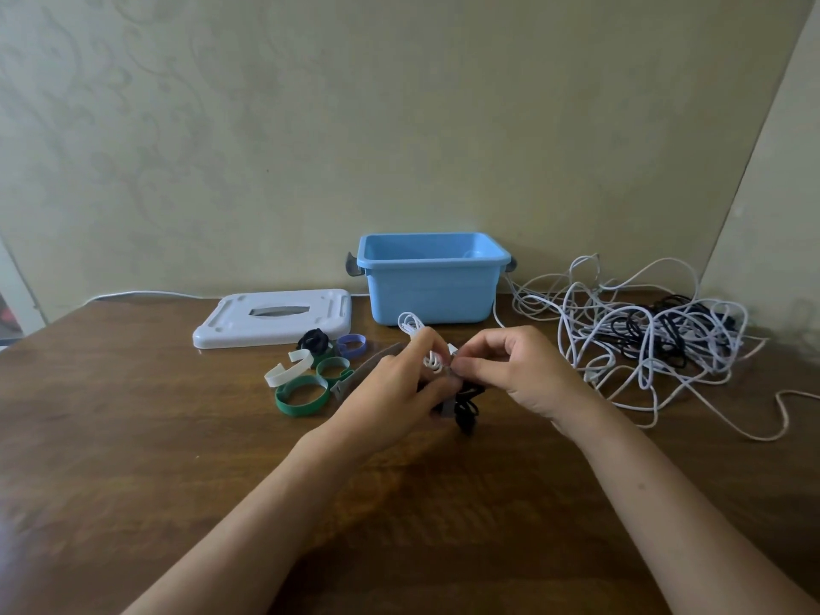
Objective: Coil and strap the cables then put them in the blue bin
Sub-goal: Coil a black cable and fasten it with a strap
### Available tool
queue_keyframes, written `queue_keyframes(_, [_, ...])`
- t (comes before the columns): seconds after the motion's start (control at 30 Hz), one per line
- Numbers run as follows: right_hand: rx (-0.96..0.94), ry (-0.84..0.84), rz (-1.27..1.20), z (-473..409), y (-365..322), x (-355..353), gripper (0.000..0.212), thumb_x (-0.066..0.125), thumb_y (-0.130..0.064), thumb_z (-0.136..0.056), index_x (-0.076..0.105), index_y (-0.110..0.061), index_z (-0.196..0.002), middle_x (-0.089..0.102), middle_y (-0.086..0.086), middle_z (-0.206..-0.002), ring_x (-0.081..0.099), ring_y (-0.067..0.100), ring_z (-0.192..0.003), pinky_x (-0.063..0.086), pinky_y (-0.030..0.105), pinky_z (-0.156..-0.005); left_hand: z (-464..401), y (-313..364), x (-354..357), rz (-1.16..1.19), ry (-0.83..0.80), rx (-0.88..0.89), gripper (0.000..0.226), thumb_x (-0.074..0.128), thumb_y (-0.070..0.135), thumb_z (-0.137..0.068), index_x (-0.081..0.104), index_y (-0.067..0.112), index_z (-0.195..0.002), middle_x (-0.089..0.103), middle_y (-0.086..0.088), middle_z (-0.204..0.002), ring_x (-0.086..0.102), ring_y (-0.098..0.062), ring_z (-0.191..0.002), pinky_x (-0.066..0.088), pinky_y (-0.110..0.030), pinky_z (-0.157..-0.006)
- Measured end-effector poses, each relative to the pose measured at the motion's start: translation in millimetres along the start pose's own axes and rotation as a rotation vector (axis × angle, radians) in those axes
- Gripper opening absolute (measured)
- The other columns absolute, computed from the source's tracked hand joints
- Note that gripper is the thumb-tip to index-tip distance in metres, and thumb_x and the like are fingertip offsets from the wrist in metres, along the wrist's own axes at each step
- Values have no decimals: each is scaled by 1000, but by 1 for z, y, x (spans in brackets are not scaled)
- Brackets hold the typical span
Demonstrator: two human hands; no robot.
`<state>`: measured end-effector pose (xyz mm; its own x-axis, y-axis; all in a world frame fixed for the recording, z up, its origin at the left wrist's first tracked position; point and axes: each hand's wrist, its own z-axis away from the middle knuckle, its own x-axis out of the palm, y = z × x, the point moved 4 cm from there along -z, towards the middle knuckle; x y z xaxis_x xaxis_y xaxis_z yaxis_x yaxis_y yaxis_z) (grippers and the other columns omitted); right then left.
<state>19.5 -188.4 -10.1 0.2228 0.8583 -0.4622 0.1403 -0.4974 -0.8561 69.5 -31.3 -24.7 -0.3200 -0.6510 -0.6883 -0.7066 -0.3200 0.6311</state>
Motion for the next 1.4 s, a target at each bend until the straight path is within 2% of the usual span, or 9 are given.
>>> queue_keyframes(0.1, [26,16,8,0,2,2,5,77,-26,-89,78,-22,-87,77,0,-83,73,16,-86,59,42,-91,1,1,1,-52,0,37,8,53,26,-102,45,24,-103,75,6,-84,69,-5,-74,58,-35,-69])
queue_keyframes(0.37, [29,68,138,-1,1,9,5,71,-24,-94,71,-24,-90,74,-1,-87,70,15,-88,59,40,-87,2,5,0,-129,-4,80,11,53,24,-102,48,27,-92,68,7,-93,65,-8,-80,56,-35,-66])
queue_keyframes(0.57, [45,156,192,-2,3,1,12,64,-23,-99,65,-28,-88,71,-6,-88,68,10,-83,56,35,-83,1,12,9,-132,-80,133,20,53,17,-101,49,33,-90,59,19,-93,59,-1,-86,47,-19,-68])
queue_keyframes(0.67, [41,188,179,-2,1,-2,13,61,-22,-100,63,-26,-88,70,-5,-87,67,7,-77,53,28,-73,0,13,15,-146,-116,151,11,52,18,-101,55,29,-100,56,12,-102,55,-5,-89,50,-30,-74])
queue_keyframes(0.8, [29,193,249,-4,-2,-2,16,60,-24,-101,61,-29,-86,66,-9,-85,60,3,-79,42,22,-65,-1,13,19,-245,-212,149,22,48,23,-102,51,41,-116,51,9,-108,55,-10,-92,51,-38,-80])
queue_keyframes(0.97, [64,226,230,-6,2,-5,16,58,-22,-102,58,-28,-87,66,-7,-86,67,9,-76,52,27,-69,3,26,27,-441,-358,195,23,43,30,-103,46,42,-123,43,12,-113,57,-13,-88,52,-36,-75])
queue_keyframes(1.2, [86,183,88,-7,6,-6,13,58,-23,-102,60,-27,-90,68,-4,-83,65,4,-69,47,22,-66,4,20,25,-390,-212,185,15,48,35,-101,51,42,-115,48,10,-116,60,-13,-87,54,-39,-74])
queue_keyframes(1.3, [92,156,-46,-8,9,-1,7,58,-24,-102,63,-19,-99,68,-2,-88,68,5,-69,58,25,-66,5,13,19,-295,-146,171,17,55,28,-99,50,43,-96,58,20,-93,59,-4,-79,54,-36,-68])
queue_keyframes(1.4, [118,122,-132,-8,14,2,15,65,-31,-98,64,-22,-109,73,-2,-94,70,4,-79,55,20,-71,5,11,18,-263,-107,158,17,58,27,-98,47,38,-89,62,18,-85,60,-4,-74,53,-31,-62])
